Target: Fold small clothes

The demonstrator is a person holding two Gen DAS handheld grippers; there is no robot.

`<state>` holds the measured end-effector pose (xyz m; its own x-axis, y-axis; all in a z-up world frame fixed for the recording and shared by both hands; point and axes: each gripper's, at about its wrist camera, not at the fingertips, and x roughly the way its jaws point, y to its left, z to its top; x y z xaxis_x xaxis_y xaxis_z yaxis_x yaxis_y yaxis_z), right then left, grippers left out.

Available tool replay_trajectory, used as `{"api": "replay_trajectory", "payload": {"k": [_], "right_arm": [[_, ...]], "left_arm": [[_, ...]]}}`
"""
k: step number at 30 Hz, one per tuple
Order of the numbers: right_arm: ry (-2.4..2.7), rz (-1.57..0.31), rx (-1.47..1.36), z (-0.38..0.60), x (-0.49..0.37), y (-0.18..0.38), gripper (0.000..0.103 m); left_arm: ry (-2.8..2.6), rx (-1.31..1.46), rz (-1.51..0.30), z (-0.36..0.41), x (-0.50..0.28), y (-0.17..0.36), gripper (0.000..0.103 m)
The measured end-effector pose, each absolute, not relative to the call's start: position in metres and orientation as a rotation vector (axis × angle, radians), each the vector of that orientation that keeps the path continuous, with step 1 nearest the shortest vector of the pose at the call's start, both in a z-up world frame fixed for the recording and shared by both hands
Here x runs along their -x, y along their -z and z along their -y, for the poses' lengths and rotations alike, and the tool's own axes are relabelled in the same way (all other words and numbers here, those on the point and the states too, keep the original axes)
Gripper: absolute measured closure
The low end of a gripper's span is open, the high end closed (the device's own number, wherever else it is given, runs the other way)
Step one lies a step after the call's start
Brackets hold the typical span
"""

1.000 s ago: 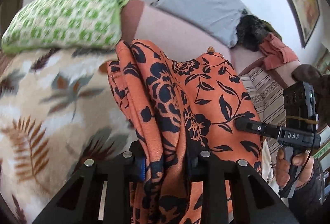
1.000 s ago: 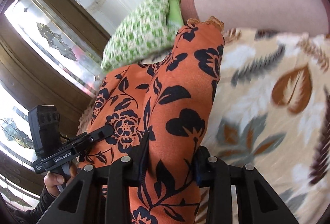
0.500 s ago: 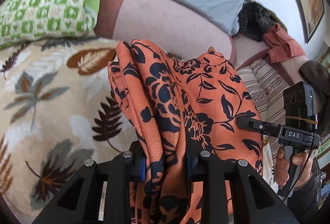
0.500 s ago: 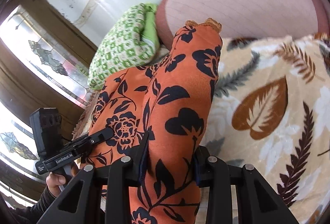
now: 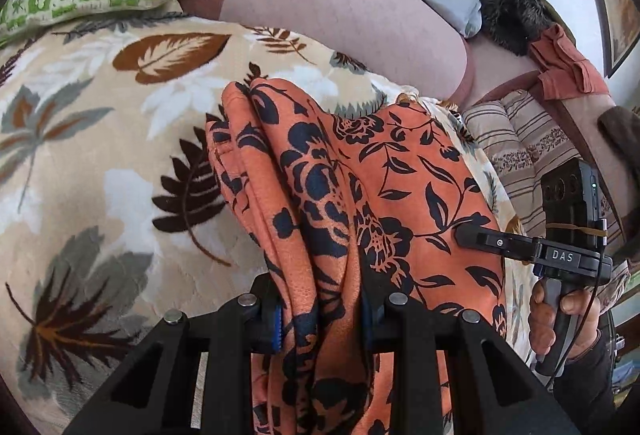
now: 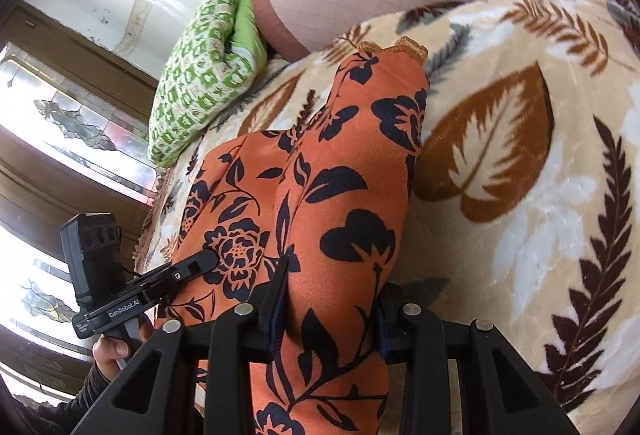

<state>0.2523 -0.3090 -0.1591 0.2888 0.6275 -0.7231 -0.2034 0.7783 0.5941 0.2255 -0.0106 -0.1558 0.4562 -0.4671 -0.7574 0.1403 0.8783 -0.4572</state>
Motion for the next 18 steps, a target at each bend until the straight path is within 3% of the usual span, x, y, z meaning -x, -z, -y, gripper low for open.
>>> {"api": "replay_trajectory", "payload": {"k": [15, 17, 18], "right_arm": [[-0.54, -1.239, -0.479, 0.323, -0.25, 0.201, 0.066], [-0.528, -1.251, -0.482, 0.323, -0.251, 0.204, 0.064], [-0.513, -1.257, -0.484, 0.325, -0.251, 0.205, 0.057]], "left_arm": [[0.367, 0.305, -1.087, 0.015, -0.227, 0.179, 0.073], [0.365, 0.303, -1.092, 0.015, -0.228, 0.18, 0.072], [0.364, 0.302, -1.093, 0.015, -0.228, 0.18, 0.072]]}}
